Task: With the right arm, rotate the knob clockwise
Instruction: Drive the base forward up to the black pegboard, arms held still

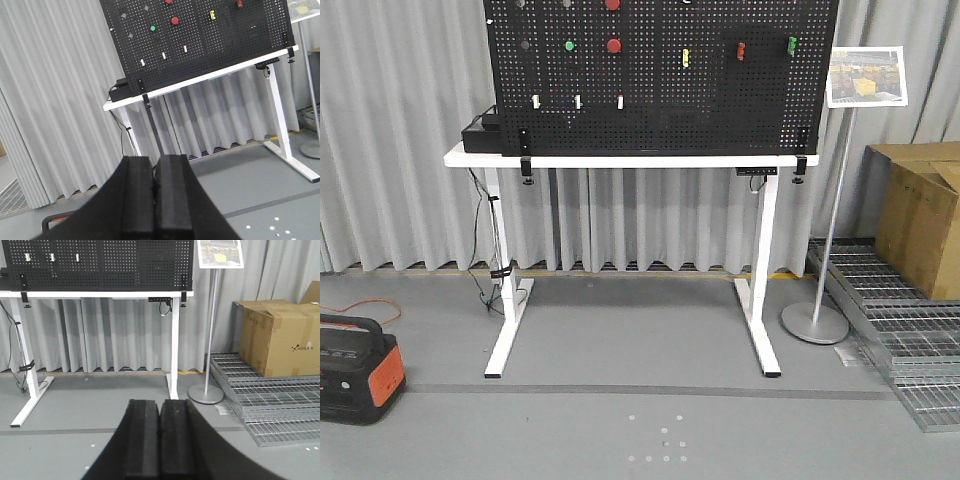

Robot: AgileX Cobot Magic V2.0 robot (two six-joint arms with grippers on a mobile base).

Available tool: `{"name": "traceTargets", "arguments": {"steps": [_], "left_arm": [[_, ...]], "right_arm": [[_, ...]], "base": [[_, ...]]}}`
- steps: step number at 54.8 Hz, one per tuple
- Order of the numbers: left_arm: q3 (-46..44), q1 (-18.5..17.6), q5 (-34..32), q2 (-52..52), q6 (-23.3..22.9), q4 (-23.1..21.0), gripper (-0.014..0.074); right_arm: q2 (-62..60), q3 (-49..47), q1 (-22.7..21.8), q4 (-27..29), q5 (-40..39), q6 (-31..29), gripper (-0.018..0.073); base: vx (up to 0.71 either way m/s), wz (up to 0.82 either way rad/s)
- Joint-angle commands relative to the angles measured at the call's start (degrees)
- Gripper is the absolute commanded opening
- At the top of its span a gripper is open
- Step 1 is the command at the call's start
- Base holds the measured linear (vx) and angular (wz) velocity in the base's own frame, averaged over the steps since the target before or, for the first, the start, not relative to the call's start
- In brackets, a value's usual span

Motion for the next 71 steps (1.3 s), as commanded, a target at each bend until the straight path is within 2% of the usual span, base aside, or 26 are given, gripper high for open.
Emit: {"name": "traceTargets", "arguments": {"steps": [1,71], "left_arm": [[1.9,-0.4,-4.3,-0.9,-0.2,-0.3,-0.0006],[1.9,-0.4,-4.3,-0.9,-0.2,-0.3,-0.0006]], "right_arm": [[-0.7,0.4,-0.3,-0.5,-4.6,-0.2,0.0002],[-0.7,0.4,-0.3,-0.5,-4.4,-0.2,0.0002]], "base": [[0.0,0.0],[0.04,0.0]]}}
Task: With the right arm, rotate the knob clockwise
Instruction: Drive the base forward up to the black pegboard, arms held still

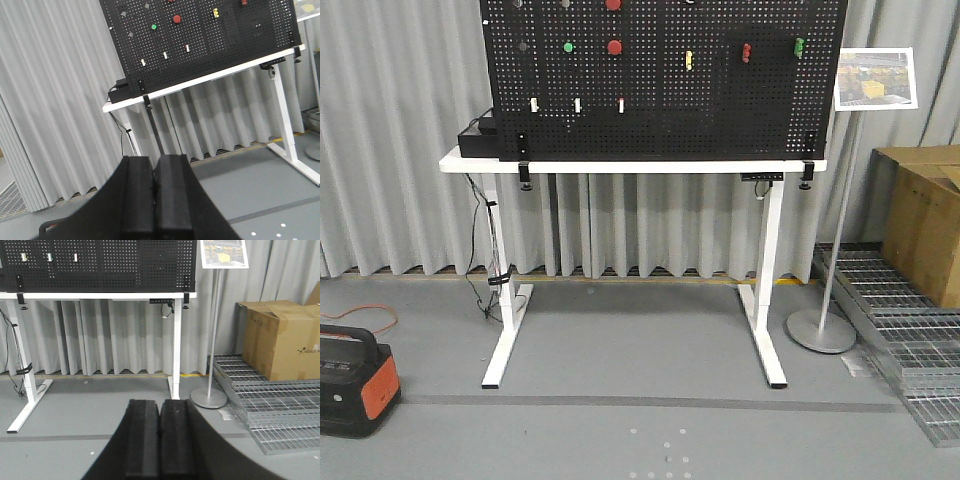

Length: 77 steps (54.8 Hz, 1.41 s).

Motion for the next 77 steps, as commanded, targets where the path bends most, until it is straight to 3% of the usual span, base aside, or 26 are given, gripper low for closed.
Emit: {"name": "traceTargets", "arguments": {"steps": [1,77], "left_arm": [[1.9,-0.4,-4.3,-0.9,-0.2,-0.3,-0.0006],[1.9,-0.4,-4.3,-0.9,-0.2,-0.3,-0.0006]], "right_arm": [[-0.7,0.4,-0.3,-0.5,-4.4,-0.2,0.0002],[-0.7,0.4,-0.3,-0.5,-4.4,-0.2,0.0002]], "base": [[0.22,0.07],[0.38,0.01]]}}
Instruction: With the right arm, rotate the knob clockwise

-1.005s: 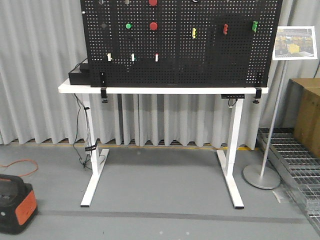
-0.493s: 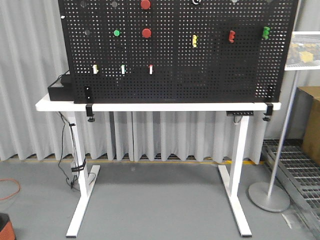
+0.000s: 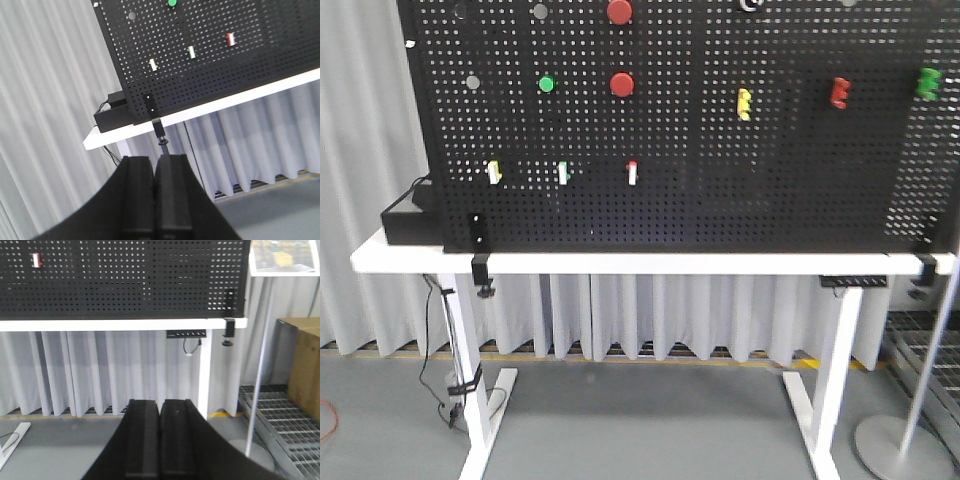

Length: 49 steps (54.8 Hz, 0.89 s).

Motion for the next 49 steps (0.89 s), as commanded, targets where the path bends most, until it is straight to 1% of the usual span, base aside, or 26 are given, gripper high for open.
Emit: {"name": "traceTargets", "arguments": {"steps": [1,25,49], "left_arm": [[1.9,-0.4,-4.3,-0.9,-0.2,-0.3,-0.0006],[1.9,-0.4,-4.3,-0.9,-0.2,-0.3,-0.0006],[1.9,-0.4,-4.3,-0.9,-0.2,-0.3,-0.0006]], "right_arm": [[-0.7,0.4,-0.3,-0.5,-4.5,-0.2,0.0002],[-0.7,0.4,-0.3,-0.5,-4.5,-0.2,0.0002],[-0.7,0.4,-0.3,-0.5,-4.5,-0.2,0.0002]], "base": [[0.48,0.05],[0.45,0.04],[0.35,0.02]]}}
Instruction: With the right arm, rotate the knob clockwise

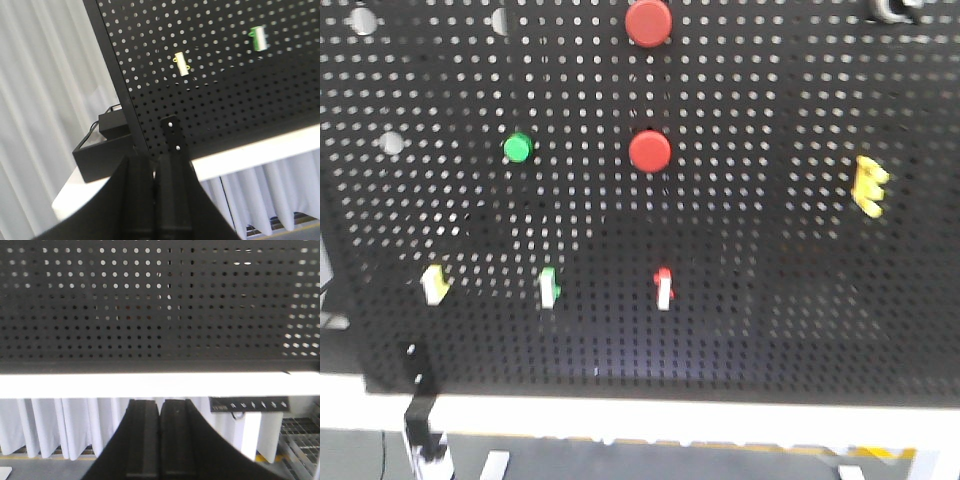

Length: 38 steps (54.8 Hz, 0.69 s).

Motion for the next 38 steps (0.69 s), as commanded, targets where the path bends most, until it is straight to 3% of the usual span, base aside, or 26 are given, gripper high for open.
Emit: {"name": "traceTargets", "arguments": {"steps": [1,38], "left_arm": [[1.9,-0.4,-4.3,-0.9,-0.2,-0.3,-0.0006],[1.9,-0.4,-4.3,-0.9,-0.2,-0.3,-0.0006]], "right_arm": [[-0.7,0.4,-0.3,-0.5,-4.5,-0.2,0.0002],[-0.7,0.4,-0.3,-0.5,-4.5,-0.2,0.0002]], "base": [[0.32,0.02],[0.21,0.02]]}}
